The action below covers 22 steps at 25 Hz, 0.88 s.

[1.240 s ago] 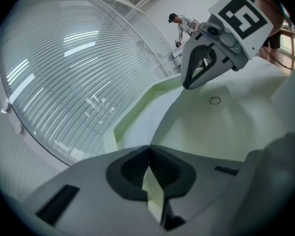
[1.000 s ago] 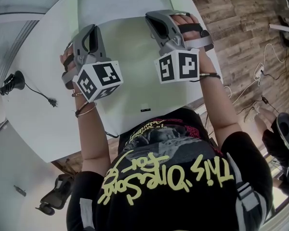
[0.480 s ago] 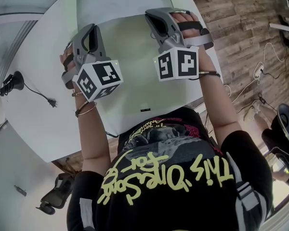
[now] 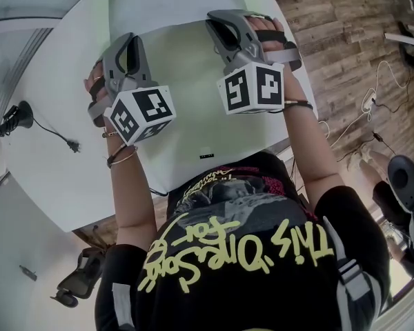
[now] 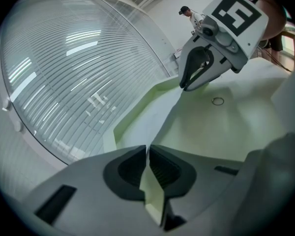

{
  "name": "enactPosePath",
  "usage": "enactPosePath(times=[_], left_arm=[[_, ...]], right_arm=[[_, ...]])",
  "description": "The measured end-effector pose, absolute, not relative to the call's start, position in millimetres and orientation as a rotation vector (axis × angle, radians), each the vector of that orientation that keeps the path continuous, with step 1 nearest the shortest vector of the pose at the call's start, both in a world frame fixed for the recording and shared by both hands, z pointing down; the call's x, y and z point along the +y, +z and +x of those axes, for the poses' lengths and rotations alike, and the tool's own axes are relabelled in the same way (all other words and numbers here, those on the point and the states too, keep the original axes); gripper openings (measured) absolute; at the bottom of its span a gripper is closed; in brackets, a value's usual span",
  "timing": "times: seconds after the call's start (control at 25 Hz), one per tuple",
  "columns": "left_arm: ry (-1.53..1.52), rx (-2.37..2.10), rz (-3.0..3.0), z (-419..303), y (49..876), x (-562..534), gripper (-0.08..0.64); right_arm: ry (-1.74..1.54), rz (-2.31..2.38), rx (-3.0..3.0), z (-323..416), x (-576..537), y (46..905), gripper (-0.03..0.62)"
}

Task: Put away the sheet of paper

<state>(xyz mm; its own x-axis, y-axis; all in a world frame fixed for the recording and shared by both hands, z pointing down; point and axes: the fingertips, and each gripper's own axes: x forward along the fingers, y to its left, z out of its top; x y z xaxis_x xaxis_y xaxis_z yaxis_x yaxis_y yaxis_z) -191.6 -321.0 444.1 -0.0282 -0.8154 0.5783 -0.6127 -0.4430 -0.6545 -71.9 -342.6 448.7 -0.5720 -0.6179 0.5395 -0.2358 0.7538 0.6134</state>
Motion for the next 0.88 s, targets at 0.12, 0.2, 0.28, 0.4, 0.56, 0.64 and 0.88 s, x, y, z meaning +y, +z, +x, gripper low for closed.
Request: enactPosePath(times=[0.12, 0.2, 0.28, 0.4, 0.56, 0.64, 0.88], left_arm=[[-1.469, 1.526, -2.033, -192, 444, -320, 0.009], [-1.474, 1.524, -2.035, -193, 444, -319, 0.014], [-1.481, 1.518, -2.034, -193, 444, -318, 0.028], [-1.502, 1.503, -2.029, -192, 446, -314, 0.048], [-1.532, 1.492, -2.019, -192, 449, -307, 0.063], [-1.535, 1.49, -2.019, -192, 450, -305, 0.067], [-1.561, 1.494, -2.007, -195, 452, -300, 0.086]], right_arm=[[-0.616, 0.614, -2.164, -72, -340, 452, 0.012], [-0.611, 0.6, -2.165, -73, -339, 453, 0.013], [-0.608, 0.591, -2.167, -73, -337, 455, 0.038], [-0.596, 0.589, -2.163, -71, -336, 458, 0.075], [-0.589, 0.591, -2.155, -67, -331, 459, 0.08], [-0.586, 0.589, -2.151, -65, -329, 460, 0.08], [-0.567, 0.572, -2.141, -65, -322, 466, 0.092]])
